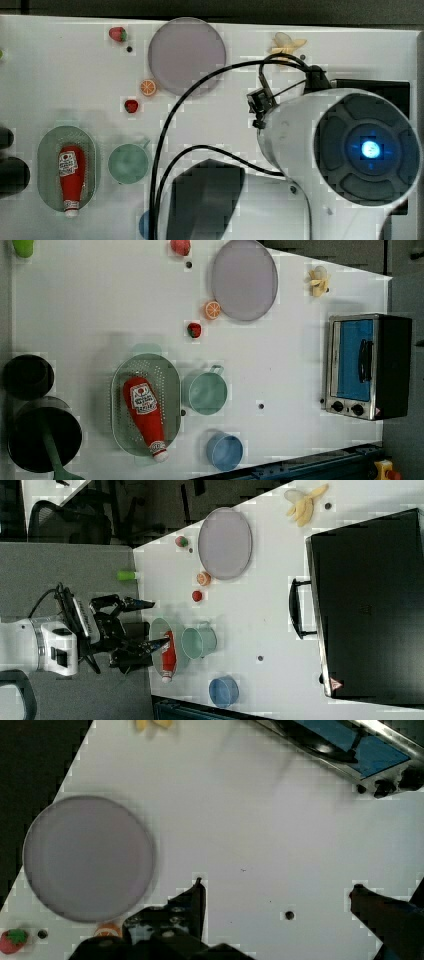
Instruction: Pick Ketchup from the table and place it in strainer.
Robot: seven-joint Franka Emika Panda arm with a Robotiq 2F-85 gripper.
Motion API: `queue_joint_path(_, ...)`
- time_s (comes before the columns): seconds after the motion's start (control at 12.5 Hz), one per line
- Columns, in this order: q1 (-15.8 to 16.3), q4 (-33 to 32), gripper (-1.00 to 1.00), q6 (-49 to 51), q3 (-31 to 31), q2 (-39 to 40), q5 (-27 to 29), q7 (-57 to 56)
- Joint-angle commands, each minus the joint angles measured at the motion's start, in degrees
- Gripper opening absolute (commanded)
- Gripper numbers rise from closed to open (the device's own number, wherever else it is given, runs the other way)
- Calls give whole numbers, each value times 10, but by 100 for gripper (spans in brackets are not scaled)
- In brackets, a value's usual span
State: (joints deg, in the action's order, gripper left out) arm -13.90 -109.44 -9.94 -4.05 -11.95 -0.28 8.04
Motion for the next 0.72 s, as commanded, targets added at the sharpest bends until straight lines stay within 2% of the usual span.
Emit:
queue_joint_path(0.08,16,0,100,8,-36,-4,1,-32)
queue_joint_path(0.4,20,1,100,47,-48,-4,16,-27)
queue_joint_path(0.72,20,1,100,41,-51,-4,16,-27)
